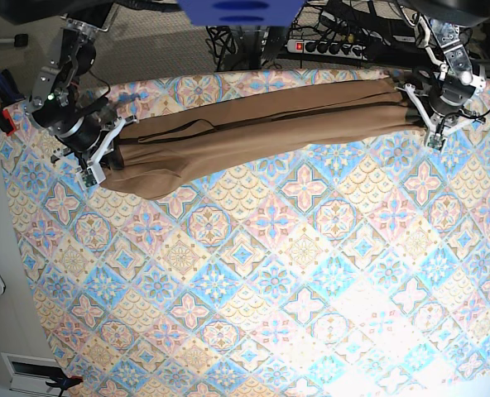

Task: Layout the t-shirt on the table in an organized manner, then fold the t-shirt properly
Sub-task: 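Hold the rolled shirt with both grippers and pull it taut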

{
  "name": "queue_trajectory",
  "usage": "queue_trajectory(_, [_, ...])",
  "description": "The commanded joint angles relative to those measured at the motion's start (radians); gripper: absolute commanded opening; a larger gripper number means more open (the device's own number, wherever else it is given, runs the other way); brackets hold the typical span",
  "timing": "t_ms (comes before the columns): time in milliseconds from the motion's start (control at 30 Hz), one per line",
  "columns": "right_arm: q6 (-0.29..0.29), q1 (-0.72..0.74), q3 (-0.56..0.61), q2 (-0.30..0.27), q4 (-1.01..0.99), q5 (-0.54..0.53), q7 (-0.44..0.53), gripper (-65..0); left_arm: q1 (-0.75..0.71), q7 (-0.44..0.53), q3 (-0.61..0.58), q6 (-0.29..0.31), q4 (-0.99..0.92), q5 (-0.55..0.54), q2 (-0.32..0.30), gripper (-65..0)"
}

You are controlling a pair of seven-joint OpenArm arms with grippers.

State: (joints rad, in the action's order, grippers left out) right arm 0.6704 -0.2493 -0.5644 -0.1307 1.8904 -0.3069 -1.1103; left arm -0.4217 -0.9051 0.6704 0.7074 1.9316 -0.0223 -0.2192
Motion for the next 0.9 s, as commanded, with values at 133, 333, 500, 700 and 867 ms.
queue_trajectory(133, [-0.004,0.006,-0.004,-0.013,-0.007,-0.002,0.016,-65.0,-0.003,0.002,0.007,-0.009,-0.030,0.017,0.005,-65.0])
queue_trajectory(333, [-0.004,0.000,-0.004,-0.013,-0.021,-0.002,0.016,-56.1,-0.004,-0.007,0.009,-0.009,-0.033,0.018,0.017,-60.0])
queue_trajectory(500, [-0.004,-0.018,-0.004,-0.013,-0.016,-0.002,0.016,-52.0,-0.012,-0.007,0.009,-0.009,-0.033,0.017,0.036,-33.7])
queue_trajectory(700, [-0.004,-0.018,-0.004,-0.014,-0.018,-0.002,0.016,-51.7,-0.035,-0.007,0.009,-0.009,-0.033,-0.023,0.039,-15.5])
queue_trajectory(867, [-0.004,-0.018,-0.003,-0.014,-0.019,-0.002,0.014,-51.7,-0.056,-0.007,0.012,-0.009,-0.033,-0.123,0.031,-15.3])
